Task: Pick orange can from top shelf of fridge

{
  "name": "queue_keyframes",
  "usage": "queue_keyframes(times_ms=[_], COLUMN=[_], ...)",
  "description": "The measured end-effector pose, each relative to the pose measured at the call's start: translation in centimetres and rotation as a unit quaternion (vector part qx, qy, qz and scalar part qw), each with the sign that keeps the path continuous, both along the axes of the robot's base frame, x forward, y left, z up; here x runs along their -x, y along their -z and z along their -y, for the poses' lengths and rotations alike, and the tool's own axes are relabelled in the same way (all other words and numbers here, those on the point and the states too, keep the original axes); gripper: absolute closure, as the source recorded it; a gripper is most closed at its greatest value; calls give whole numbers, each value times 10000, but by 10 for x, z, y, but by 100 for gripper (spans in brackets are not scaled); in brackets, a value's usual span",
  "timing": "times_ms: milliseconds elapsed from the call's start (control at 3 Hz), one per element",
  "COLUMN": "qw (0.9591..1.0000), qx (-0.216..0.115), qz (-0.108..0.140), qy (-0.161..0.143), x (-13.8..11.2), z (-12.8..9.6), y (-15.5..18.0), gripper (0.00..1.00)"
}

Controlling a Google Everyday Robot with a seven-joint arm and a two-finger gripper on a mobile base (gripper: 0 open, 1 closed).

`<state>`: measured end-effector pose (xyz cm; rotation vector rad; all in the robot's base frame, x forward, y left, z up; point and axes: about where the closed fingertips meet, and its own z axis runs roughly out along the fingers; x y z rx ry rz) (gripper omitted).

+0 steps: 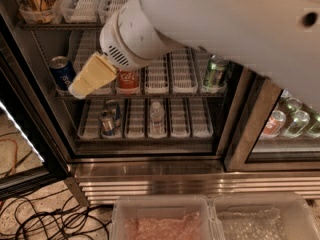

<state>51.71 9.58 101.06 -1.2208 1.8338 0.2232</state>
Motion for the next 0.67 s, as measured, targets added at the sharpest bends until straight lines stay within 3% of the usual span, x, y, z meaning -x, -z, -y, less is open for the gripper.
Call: queue_keyframes(times_ms=[333,667], qw=[9977,9912], qx=[-488,-1150], qz=[423,439], qy=[193,488], x=[-18,-40], z=[-37,-53], y=[-26,-42], gripper=[0,0])
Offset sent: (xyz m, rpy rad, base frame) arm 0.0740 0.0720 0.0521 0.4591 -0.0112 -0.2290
